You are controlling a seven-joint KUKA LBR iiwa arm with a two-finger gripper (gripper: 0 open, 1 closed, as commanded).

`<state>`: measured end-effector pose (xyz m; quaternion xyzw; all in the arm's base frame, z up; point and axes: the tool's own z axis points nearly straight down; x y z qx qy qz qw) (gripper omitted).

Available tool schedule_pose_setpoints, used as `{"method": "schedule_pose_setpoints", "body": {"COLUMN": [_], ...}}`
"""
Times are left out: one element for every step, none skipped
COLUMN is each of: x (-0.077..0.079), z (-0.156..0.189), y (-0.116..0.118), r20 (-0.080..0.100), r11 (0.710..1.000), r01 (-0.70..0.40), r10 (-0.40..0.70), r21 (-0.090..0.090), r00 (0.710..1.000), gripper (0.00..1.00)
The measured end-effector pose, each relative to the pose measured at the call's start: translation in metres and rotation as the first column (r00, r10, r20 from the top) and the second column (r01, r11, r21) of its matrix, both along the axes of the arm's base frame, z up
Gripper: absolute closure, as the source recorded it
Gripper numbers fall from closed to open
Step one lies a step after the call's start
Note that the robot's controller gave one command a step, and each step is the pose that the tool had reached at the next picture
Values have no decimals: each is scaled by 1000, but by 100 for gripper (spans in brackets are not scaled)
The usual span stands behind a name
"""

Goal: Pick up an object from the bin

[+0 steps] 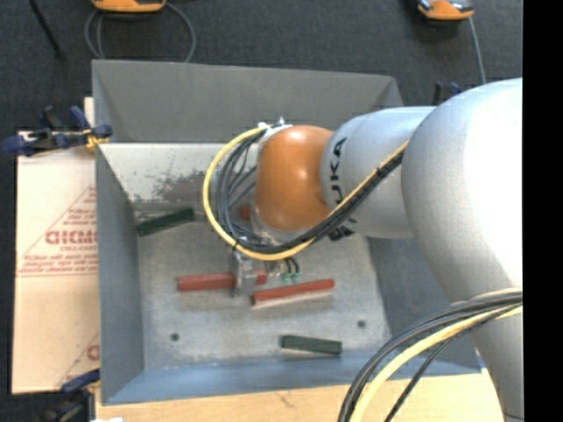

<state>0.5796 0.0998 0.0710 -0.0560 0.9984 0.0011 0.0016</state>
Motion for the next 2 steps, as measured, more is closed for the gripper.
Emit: {"method": "schedule_pose_setpoints", "body": {"x": [3, 5], "z": [95, 96], "y": [0, 0], "r20": [9, 2], "r11": [1000, 1000], "r01": [4, 7], "r10": [-4, -7], "r21": [0, 0], "r00": [1000, 1000], "gripper": [100, 100]}}
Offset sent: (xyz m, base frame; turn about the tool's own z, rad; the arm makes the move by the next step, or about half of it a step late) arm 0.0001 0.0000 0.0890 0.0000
